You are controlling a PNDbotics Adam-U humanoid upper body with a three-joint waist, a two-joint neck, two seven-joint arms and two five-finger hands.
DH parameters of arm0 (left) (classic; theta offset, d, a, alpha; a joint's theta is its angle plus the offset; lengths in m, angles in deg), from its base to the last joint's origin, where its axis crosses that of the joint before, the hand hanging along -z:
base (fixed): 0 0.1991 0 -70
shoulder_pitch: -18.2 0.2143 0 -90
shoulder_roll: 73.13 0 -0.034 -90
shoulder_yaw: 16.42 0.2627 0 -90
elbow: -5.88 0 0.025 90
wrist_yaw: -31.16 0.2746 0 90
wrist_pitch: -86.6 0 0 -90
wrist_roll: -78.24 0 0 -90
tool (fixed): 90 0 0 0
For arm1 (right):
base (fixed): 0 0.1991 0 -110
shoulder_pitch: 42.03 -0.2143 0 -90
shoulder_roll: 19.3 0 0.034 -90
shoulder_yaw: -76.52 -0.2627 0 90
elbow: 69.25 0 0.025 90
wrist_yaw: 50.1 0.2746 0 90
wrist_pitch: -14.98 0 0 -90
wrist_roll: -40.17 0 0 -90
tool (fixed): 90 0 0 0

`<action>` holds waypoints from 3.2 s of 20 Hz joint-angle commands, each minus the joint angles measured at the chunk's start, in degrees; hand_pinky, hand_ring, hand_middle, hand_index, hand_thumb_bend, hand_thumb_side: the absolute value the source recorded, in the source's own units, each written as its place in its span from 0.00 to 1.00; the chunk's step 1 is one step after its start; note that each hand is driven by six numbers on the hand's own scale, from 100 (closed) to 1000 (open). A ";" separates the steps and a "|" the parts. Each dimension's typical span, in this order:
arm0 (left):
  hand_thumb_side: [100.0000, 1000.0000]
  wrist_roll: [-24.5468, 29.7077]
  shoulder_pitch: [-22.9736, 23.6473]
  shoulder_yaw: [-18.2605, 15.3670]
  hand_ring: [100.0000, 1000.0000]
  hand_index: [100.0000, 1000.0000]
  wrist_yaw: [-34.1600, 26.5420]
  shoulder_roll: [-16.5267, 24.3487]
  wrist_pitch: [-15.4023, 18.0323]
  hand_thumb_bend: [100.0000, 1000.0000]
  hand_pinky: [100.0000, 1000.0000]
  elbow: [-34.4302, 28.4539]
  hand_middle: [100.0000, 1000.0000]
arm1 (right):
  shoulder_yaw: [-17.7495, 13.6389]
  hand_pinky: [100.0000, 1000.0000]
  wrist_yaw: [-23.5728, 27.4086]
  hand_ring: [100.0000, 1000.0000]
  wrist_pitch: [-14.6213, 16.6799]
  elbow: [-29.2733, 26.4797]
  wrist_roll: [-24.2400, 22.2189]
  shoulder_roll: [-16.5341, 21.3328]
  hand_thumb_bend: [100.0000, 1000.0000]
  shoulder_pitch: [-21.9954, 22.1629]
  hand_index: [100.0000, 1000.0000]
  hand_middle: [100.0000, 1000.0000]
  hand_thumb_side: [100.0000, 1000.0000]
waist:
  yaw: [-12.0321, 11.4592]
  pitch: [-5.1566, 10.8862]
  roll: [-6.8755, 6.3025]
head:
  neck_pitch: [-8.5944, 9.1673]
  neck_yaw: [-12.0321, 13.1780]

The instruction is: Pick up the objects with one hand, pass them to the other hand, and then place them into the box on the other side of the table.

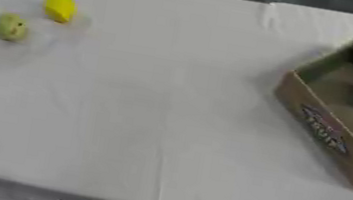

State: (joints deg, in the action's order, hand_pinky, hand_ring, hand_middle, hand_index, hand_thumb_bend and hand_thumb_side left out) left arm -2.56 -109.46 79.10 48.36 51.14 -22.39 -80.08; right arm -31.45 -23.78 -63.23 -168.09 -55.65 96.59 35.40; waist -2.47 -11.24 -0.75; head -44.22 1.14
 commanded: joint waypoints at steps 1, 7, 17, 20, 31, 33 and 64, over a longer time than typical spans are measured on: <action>0.54 5.77 -3.36 0.90 0.67 0.82 2.61 2.65 0.62 0.49 0.79 3.87 0.74 | -0.75 0.97 0.06 0.79 -0.09 -0.12 -1.12 2.03 0.00 -0.33 0.77 0.88 0.43 | -0.03 0.25 -0.51 | 0.11 0.38; 0.50 17.29 -9.64 3.33 0.78 0.86 10.27 0.94 2.01 0.62 0.82 13.24 0.80 | -0.26 0.98 0.42 0.80 -0.23 0.61 -3.80 1.85 0.00 -0.01 0.81 0.88 0.43 | 0.01 0.37 -0.50 | 0.11 1.54; 0.46 25.66 -16.11 3.83 0.81 0.83 20.99 -3.70 4.03 0.66 0.81 24.97 0.78 | 0.14 0.97 -1.87 0.79 -1.55 1.67 -5.97 1.57 0.00 -0.13 0.73 0.88 0.47 | 0.04 0.36 -0.61 | 0.11 3.49; 0.48 26.61 -16.76 3.70 0.82 0.82 21.73 -4.64 4.61 0.66 0.82 26.85 0.77 | 0.05 0.97 -2.46 0.79 -2.28 2.03 -5.29 1.42 0.00 -0.07 0.75 0.88 0.48 | 0.01 0.31 -0.59 | 0.11 3.51; 0.46 32.99 -17.67 4.59 0.82 0.82 22.71 -5.94 6.26 0.67 0.81 30.03 0.75 | 0.35 0.97 -3.70 0.78 -2.86 2.07 -4.62 1.17 0.00 0.13 0.74 0.87 0.47 | 0.00 0.19 -0.46 | 0.11 4.34; 0.45 33.95 -17.75 4.52 0.82 0.82 22.90 -5.93 6.32 0.65 0.82 30.35 0.75 | 0.37 0.97 -4.06 0.78 -2.89 2.10 -4.64 1.04 0.00 0.18 0.74 0.87 0.47 | -0.06 0.11 -0.43 | 0.11 4.08; 0.00 26.70 -16.11 4.86 0.73 0.74 24.57 -8.66 6.60 0.43 0.72 33.64 0.66 | 0.27 0.96 -5.90 0.74 -2.31 3.00 -3.82 -0.59 0.00 0.47 0.71 0.83 0.46 | 0.73 -1.22 -0.13 | 0.70 4.38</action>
State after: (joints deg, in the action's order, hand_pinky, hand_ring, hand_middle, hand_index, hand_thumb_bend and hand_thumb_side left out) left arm 24.85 -124.69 84.39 72.59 41.18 -15.67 -46.29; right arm -30.74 -29.31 -65.68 -164.84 -59.21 94.63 36.39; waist -1.75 -12.45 -0.75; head -43.74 5.29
